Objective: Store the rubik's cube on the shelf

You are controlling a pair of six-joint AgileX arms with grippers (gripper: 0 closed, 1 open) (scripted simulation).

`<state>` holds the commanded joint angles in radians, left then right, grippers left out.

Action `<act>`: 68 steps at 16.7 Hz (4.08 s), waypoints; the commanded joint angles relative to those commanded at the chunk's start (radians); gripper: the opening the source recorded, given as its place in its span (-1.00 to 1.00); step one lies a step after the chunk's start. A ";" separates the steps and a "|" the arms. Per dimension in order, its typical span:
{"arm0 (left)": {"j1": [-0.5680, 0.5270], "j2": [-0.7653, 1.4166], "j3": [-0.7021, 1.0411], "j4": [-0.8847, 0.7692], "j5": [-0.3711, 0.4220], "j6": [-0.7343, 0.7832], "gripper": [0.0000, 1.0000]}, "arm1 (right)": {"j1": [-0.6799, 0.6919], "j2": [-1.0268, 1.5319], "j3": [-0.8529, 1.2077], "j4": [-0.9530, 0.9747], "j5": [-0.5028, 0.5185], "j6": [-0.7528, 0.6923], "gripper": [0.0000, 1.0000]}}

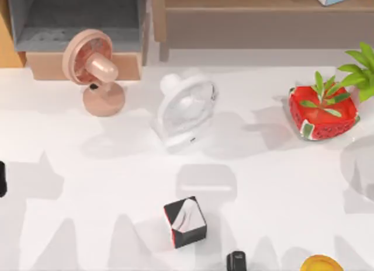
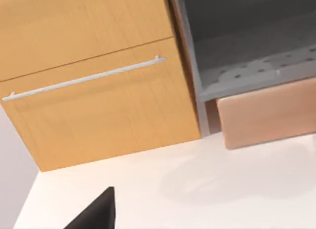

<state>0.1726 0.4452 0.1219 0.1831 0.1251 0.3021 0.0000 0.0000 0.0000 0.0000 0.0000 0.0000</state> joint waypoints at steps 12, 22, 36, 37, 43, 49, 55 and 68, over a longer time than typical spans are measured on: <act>0.285 1.003 0.404 0.482 0.214 0.710 1.00 | 0.000 0.000 0.000 0.000 0.000 0.000 1.00; 0.324 1.653 0.737 0.789 0.309 1.135 1.00 | 0.000 0.000 0.000 0.000 0.000 0.000 1.00; 0.246 1.835 0.978 0.992 0.340 1.282 1.00 | 0.000 0.000 0.000 0.000 0.000 0.000 1.00; 0.246 1.835 0.978 0.992 0.340 1.282 1.00 | 0.000 0.000 0.000 0.000 0.000 0.000 1.00; 0.231 1.869 1.052 0.952 0.325 1.282 1.00 | 0.000 0.000 0.000 0.000 0.000 0.000 1.00; 0.221 1.889 1.093 0.931 0.315 1.282 1.00 | 0.000 0.000 0.000 0.000 0.000 0.000 1.00; 0.221 1.889 1.093 0.931 0.315 1.282 0.10 | 0.000 0.000 0.000 0.000 0.000 0.000 1.00; 0.221 1.889 1.093 0.931 0.315 1.282 -1.00 | 0.000 0.000 0.000 0.000 0.000 0.000 1.00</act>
<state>0.3934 2.3343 1.2146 1.1146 0.4404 1.5838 0.0000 0.0000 0.0000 0.0000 0.0000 0.0000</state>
